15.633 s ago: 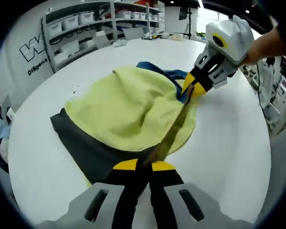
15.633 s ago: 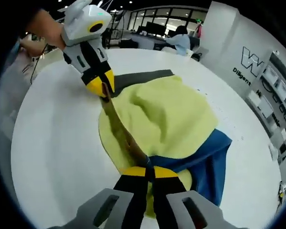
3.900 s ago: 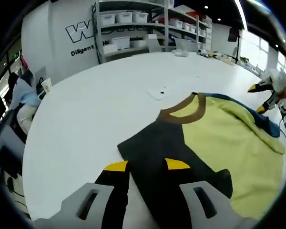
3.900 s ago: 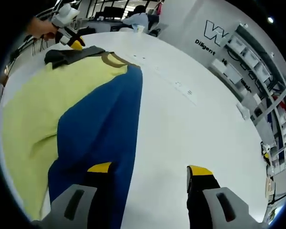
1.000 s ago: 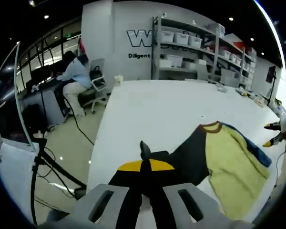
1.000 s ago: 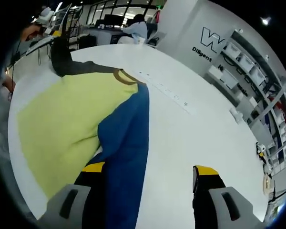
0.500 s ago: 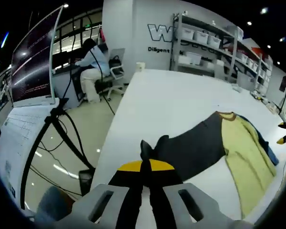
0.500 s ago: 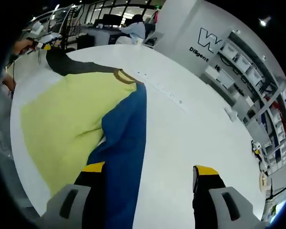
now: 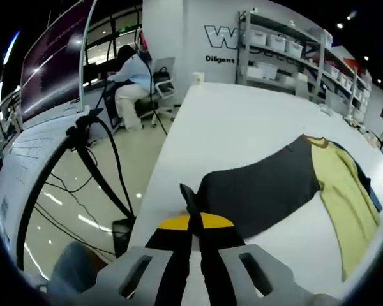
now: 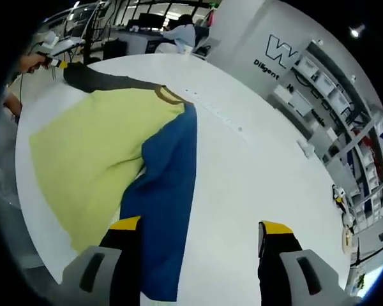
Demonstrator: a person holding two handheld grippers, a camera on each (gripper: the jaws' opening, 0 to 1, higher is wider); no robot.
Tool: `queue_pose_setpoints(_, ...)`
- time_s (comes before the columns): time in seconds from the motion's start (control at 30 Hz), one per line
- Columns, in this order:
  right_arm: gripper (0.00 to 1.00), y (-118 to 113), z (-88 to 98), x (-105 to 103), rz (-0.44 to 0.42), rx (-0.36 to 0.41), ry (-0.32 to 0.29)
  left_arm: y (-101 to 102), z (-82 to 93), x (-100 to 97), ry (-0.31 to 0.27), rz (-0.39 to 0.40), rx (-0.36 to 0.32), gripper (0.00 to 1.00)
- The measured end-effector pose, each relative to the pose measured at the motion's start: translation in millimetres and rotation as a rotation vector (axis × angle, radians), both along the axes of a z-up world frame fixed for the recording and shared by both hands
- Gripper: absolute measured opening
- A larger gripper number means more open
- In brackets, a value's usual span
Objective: Fold the garment on the visible template until the final outline fits inside the template.
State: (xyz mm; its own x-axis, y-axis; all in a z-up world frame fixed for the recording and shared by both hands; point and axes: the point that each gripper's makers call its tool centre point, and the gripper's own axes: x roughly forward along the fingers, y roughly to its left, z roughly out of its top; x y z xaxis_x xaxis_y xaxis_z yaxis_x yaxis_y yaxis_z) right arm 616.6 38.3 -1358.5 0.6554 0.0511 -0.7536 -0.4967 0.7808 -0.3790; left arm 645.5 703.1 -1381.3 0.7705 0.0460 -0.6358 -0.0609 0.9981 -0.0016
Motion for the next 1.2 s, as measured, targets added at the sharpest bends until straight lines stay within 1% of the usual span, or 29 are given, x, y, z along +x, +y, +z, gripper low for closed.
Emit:
queue_pose_setpoints(0.13,0.7,-1.2,0.1,-3.0,-0.005,-0.008,0.005,10.7,3.2,2.2,-0.03,0.017,0.004,0.07)
queue_pose_setpoints(0.2,0.71,0.0,-0.7,-4.5,-0.006,-0.007,0.006,15.6,4.4,1.2,-0.041,0.01,0.043,0.05)
queue_pose_setpoints(0.23,0.7,0.6,-1.1,-4.9,-0.005,-0.007,0.006,19.7,2.8,-1.7,-0.031,-0.003,0.082,0.04)
queue_pose_setpoints(0.27,0.7,1.5,-2.4,-5.6,-0.004,-0.008,0.009,20.2,1.8,-2.9,-0.031,-0.009,0.086,0.04)
queue_pose_setpoints(0.33,0.7,4.3,-3.3,-7.1,-0.002,-0.008,0.013,21.8,-0.4,-5.7,-0.041,-0.004,0.069,0.06)
queue_pose_setpoints(0.4,0.7,6.5,-4.5,-7.2,0.002,-0.008,0.015,20.0,-7.2,-12.9,-0.014,-0.002,0.045,0.08)
queue_pose_setpoints(0.53,0.7,9.9,-5.7,-7.0,0.006,-0.007,0.017,17.7,-20.5,-25.7,0.023,-0.031,0.064,0.07)
queue_pose_setpoints(0.6,0.7,11.9,-6.6,-7.7,0.009,-0.009,0.021,15.1,-25.6,-29.7,0.032,-0.044,0.057,0.07)
queue_pose_setpoints(0.63,0.7,12.7,-7.2,-7.7,0.011,-0.009,0.021,12.8,-30.0,-32.5,0.045,-0.051,0.05,0.07)
queue_pose_setpoints(0.7,0.7,13.4,-8.0,-8.1,0.011,-0.008,0.023,9.5,-34.9,-35.1,0.06,-0.073,0.062,0.07)
queue_pose_setpoints(0.77,0.71,14.0,-8.6,-9.9,0.008,-0.007,0.027,6.8,-36.8,-35.5,0.066,-0.091,0.073,0.06)
queue_pose_setpoints(0.87,0.71,13.8,-10.5,-12.6,0.005,-0.006,0.032,3.5,-34.4,-30.0,0.046,-0.123,0.085,0.06)
queue_pose_setpoints(0.9,0.71,13.5,-10.7,-13.4,0.004,-0.006,0.033,1.1,-33.8,-27.9,0.039,-0.137,0.078,0.06)
queue_pose_setpoints(0.93,0.71,12.5,-11.0,-14.5,0.002,-0.006,0.033,-6.0,-32.3,-23.2,0.018,-0.168,0.053,0.06)
queue_pose_setpoints(0.97,0.71,12.3,-11.1,-14.9,0.001,-0.005,0.033,-8.4,-32.0,-21.8,0.011,-0.176,0.041,0.07)
queue_pose_setpoints(1.0,0.71,11.5,-11.5,-17.8,-0.002,-0.005,0.036,-15.1,-32.9,-19.2,0.009,-0.161,-0.034,0.07)
queue_pose_setpoints(1.03,0.71,10.9,-11.6,-19.4,-0.003,-0.006,0.037,-16.7,-34.4,-19.3,0.019,-0.154,-0.053,0.08)
queue_pose_setpoints(1.07,0.71,9.9,-11.9,-22.3,-0.006,-0.008,0.04,-14.7,-37.5,-18.1,0.026,-0.162,-0.027,0.08)
queue_pose_setpoints(1.1,0.71,8.6,-12.7,-23.6,-0.009,-0.009,0.043,-14.1,-41.2,-19.7,0.045,-0.161,-0.021,0.07)
queue_pose_setpoints(1.13,0.71,6.8,-13.7,-25.5,-0.014,-0.006,0.046,-12.6,-46.8,-23.1,0.072,-0.143,-0.027,0.07)
queue_pose_setpoints(1.17,0.71,5.7,-14.3,-26.6,-0.018,-0.004,0.046,-12.7,-42.1,-19.0,0.034,-0.146,-0.031,0.06)
queue_pose_setpoints(1.2,0.71,4.4,-15.3,-27.7,-0.025,-0.001,0.048,-10.8,-43.5,-20.6,0.045,-0.12,-0.047,0.04)
